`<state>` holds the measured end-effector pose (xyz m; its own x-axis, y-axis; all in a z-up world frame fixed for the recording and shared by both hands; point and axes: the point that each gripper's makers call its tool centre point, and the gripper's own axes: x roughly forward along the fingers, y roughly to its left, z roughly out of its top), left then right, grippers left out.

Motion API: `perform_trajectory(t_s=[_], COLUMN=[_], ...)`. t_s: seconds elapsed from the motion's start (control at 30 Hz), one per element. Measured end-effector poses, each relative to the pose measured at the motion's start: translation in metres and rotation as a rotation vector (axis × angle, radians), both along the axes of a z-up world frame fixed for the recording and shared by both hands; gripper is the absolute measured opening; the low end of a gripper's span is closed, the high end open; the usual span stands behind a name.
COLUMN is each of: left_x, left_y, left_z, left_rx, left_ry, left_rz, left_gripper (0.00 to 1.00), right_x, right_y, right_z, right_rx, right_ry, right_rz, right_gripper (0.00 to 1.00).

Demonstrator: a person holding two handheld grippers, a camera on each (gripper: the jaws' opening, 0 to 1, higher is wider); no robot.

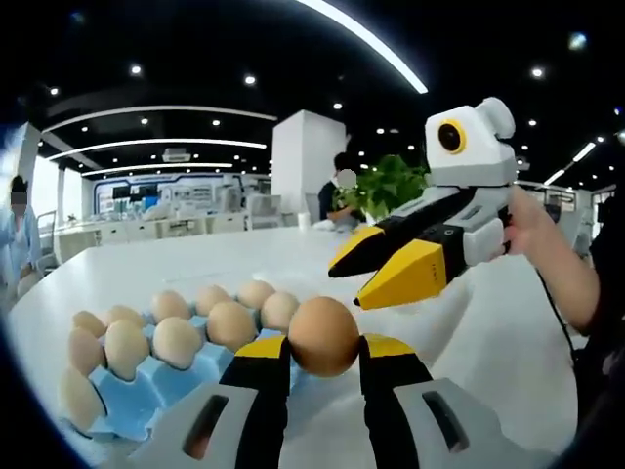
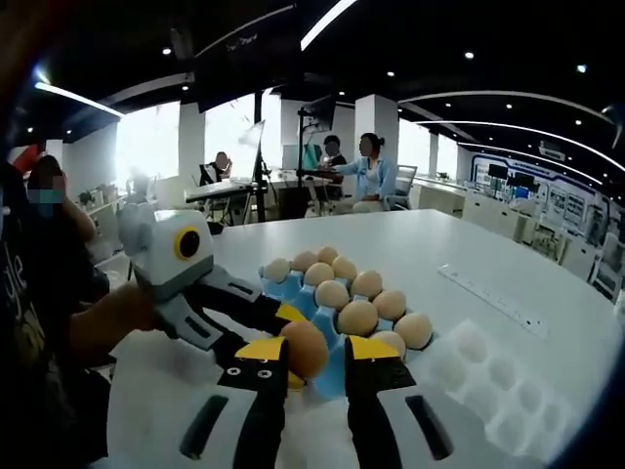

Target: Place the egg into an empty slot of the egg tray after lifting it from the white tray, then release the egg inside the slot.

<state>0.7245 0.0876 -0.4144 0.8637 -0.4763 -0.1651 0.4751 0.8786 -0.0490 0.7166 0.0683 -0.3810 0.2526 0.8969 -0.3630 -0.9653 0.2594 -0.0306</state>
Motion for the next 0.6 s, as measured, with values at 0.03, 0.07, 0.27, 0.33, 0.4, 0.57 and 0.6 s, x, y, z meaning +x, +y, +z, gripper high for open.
perform_trajectory(t_s=[0.03,0.07,0.27,0.33,0.4,0.57,0.6], left_x=[0.000,-0.001,-0.001,-0.001,0.000,-0.001,-0.002], left_y=[0.003,0.005,0.022,0.031,0.034,0.050,0.054], left_z=[0.001,0.002,0.005,0.006,0.009,0.013,0.013], left_rx=[0.001,0.000,-0.001,-0.001,-0.002,0.002,0.005], left_ry=[-0.003,-0.004,-0.011,-0.014,-0.018,-0.030,-0.029], left_rz=[0.006,0.012,0.050,0.068,0.080,0.120,0.127], left_gripper=[0.28,0.28,0.28,0.28,0.28,0.28,0.28], right_x=[0.000,0.001,0.005,0.007,0.009,0.010,0.009], right_y=[-0.002,-0.002,-0.007,-0.008,-0.010,-0.011,-0.011], right_z=[-0.001,-0.001,-0.006,-0.007,-0.007,-0.009,-0.010], right_rx=[0.000,0.000,-0.003,-0.008,-0.008,-0.011,-0.014], right_ry=[0.002,0.004,0.014,0.016,0.016,0.020,0.018], right_rz=[-0.001,-0.003,-0.016,-0.016,-0.022,-0.021,-0.016], right_gripper=[0.24,0.24,0.24,0.24,0.24,0.24,0.24])
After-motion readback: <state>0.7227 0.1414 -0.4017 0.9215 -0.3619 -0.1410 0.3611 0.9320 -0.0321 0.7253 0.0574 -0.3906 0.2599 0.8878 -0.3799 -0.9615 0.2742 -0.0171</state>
